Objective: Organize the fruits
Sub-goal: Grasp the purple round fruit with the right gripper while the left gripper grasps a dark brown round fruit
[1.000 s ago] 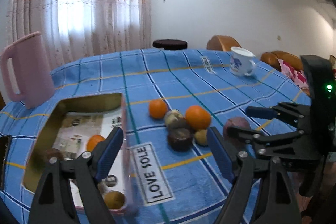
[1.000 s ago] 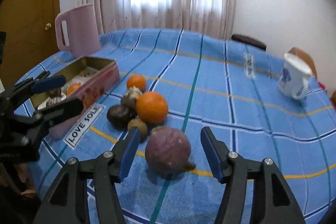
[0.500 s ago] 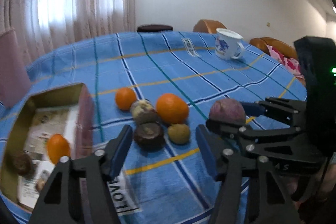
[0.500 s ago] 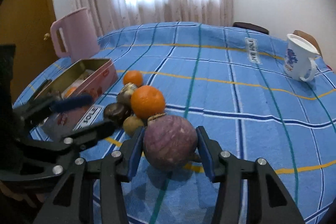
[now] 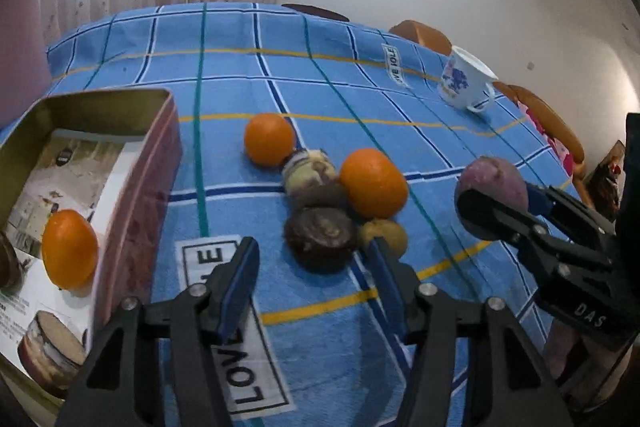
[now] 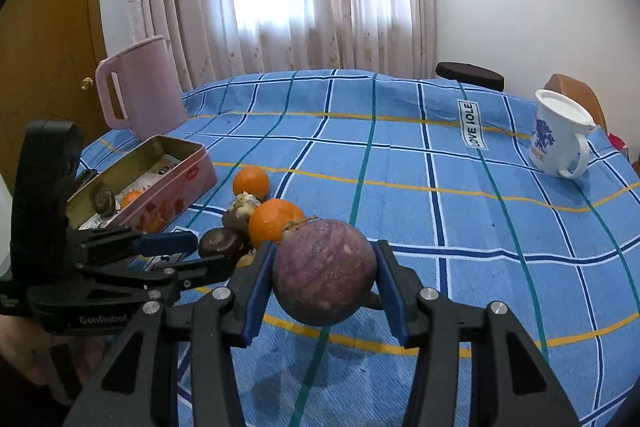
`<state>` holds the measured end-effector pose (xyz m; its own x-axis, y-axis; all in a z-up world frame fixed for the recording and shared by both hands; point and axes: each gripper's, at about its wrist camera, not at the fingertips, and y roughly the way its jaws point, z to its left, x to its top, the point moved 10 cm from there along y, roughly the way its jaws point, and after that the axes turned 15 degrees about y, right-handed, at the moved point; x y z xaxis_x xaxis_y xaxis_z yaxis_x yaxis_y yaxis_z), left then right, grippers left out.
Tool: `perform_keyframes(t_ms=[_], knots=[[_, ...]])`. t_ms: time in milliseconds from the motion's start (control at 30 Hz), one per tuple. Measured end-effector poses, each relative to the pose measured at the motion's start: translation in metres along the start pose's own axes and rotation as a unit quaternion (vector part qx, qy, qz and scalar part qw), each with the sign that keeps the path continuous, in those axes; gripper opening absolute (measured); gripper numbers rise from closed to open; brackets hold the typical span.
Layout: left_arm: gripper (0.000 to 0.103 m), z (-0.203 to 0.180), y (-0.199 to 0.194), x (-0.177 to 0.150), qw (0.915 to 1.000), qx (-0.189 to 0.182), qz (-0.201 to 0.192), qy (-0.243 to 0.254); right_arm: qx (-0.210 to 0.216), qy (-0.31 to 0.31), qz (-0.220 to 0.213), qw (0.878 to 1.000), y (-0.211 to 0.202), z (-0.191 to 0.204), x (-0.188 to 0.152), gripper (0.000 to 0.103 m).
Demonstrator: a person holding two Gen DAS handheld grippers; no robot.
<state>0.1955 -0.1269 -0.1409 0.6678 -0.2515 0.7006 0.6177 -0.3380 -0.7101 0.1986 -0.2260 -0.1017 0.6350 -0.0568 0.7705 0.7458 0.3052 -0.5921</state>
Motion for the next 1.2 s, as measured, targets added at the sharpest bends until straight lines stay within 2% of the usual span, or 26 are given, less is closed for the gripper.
perform_keyframes(t_ms=[100,233,333,367,533,667,800,1067,1200], knots=[[0.057,-0.005,-0.004,0.008,0.9995,0.012,-0.009,0.027,0.002,-0.001,0.0,1.0,0.004,0.003,0.002,0.051],[0.056,-0.006,0.007,0.013,0.9992,0.002,0.005,0.039,0.005,-0.001,0.003,1.0,0.012,0.008,0.005,0.051],[0.043,-0.002,0.009,0.013,0.9984,0.013,0.01,0.054,0.005,0.003,0.003,1.0,0.015,0.01,0.006,0.051],[0.041,-0.002,0.01,0.013,0.9989,-0.003,0.01,0.047,0.005,0.004,0.003,1.0,0.017,0.01,0.005,0.051],[0.041,-0.004,0.007,0.011,0.9986,0.002,0.01,0.052,0.004,0.008,0.002,1.0,0.017,0.008,0.005,0.051],[0.042,0.001,0.012,0.006,0.9992,-0.02,0.022,0.027,-0.004,-0.005,0.002,1.0,0.018,0.012,0.004,0.051],[0.041,-0.002,0.006,0.008,0.9992,-0.017,0.008,0.035,-0.002,-0.006,-0.003,1.0,0.016,0.013,0.004,0.051],[0.041,-0.003,-0.02,0.02,0.9973,0.007,-0.054,0.048,0.02,0.007,-0.02,1.0,0.007,0.012,0.008,0.051],[0.041,-0.002,-0.026,0.024,0.9959,0.021,-0.071,0.052,0.024,0.003,-0.032,0.999,0.002,0.015,0.01,0.051]])
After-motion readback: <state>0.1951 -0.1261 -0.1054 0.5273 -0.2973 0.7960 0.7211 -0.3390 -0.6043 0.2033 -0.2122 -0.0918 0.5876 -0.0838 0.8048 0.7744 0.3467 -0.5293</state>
